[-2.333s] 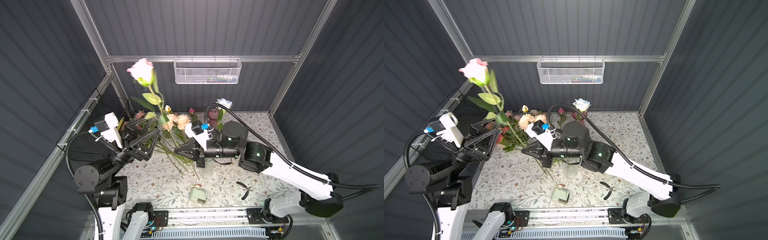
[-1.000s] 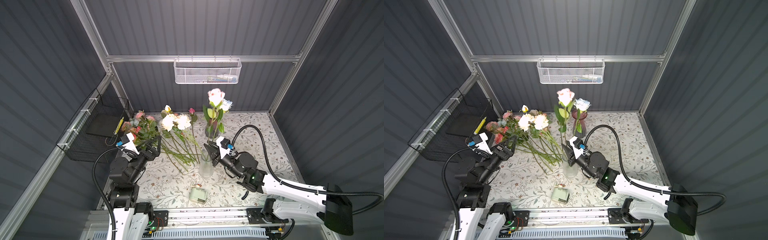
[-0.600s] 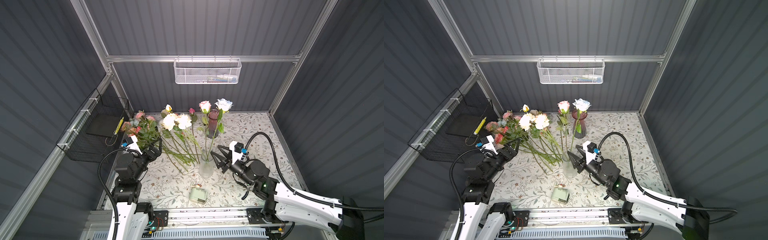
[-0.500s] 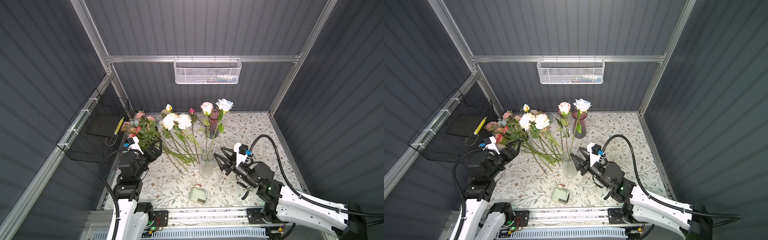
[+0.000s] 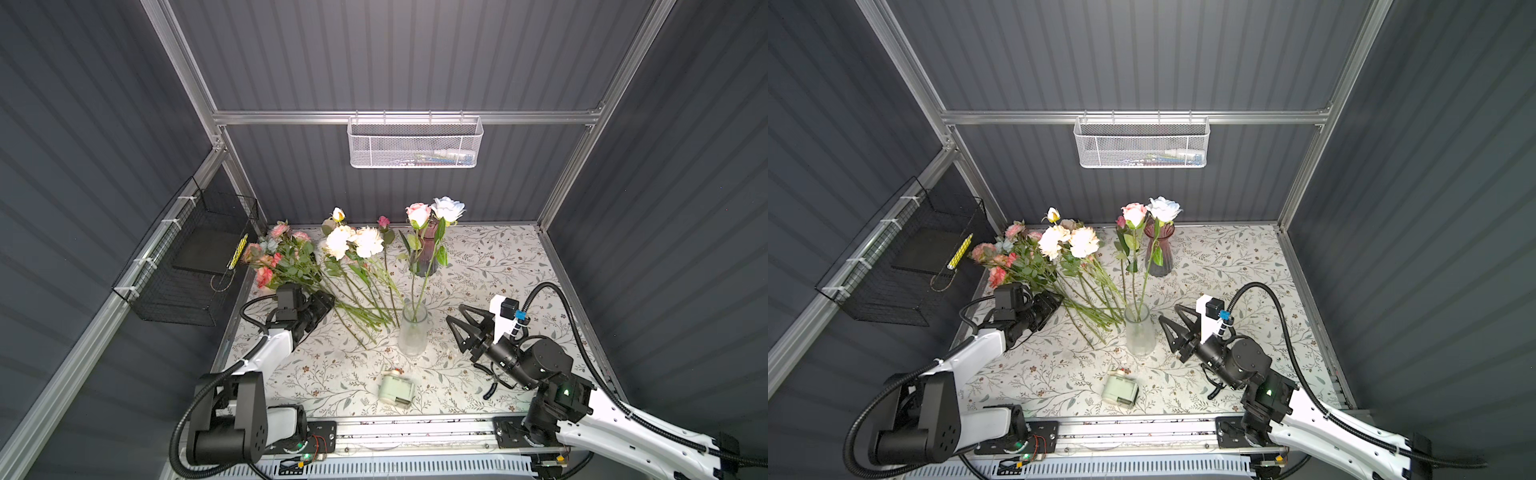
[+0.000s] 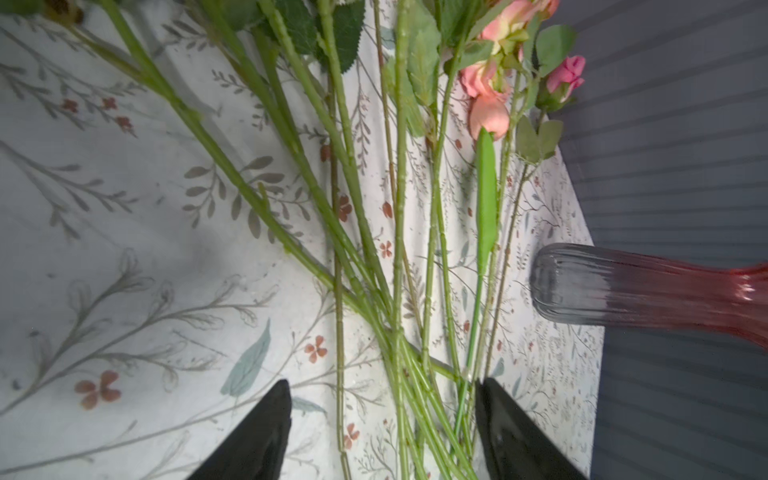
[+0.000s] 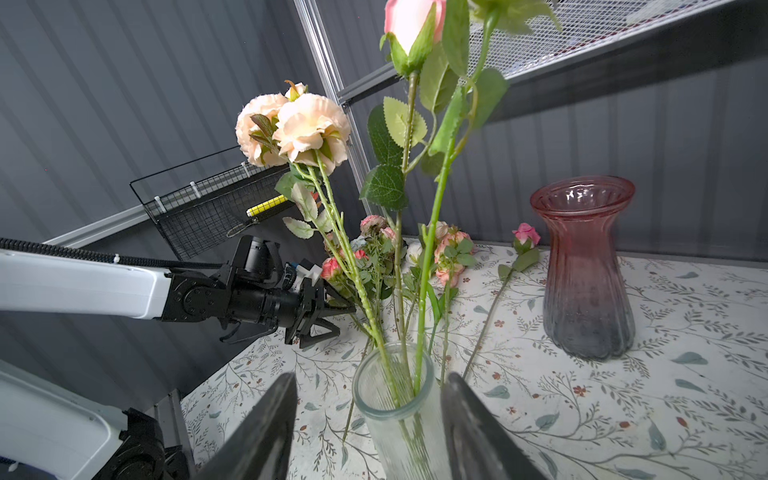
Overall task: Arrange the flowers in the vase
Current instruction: 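Withdraw right gripper from the vase while left gripper returns to the bunch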
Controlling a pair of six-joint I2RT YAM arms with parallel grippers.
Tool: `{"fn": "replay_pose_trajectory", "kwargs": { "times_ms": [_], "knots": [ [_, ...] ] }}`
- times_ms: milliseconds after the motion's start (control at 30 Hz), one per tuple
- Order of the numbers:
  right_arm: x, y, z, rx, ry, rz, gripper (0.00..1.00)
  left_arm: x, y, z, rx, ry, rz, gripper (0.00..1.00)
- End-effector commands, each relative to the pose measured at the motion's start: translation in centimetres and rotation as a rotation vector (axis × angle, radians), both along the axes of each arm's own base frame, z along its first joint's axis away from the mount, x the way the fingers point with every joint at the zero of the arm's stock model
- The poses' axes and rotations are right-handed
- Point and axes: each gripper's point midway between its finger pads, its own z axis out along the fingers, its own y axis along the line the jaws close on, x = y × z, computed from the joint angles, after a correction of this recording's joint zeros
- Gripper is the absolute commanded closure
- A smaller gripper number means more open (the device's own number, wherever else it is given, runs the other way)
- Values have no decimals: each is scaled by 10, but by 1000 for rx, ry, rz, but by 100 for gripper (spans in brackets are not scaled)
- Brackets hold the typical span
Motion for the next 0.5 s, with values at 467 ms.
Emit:
{"fn": "replay_pose_trajectory", "kwargs": {
  "times_ms": [467],
  "knots": [
    [-3, -12, -5, -6, 13, -26, 42, 111, 13, 0, 64, -129, 88, 54]
  ]
}}
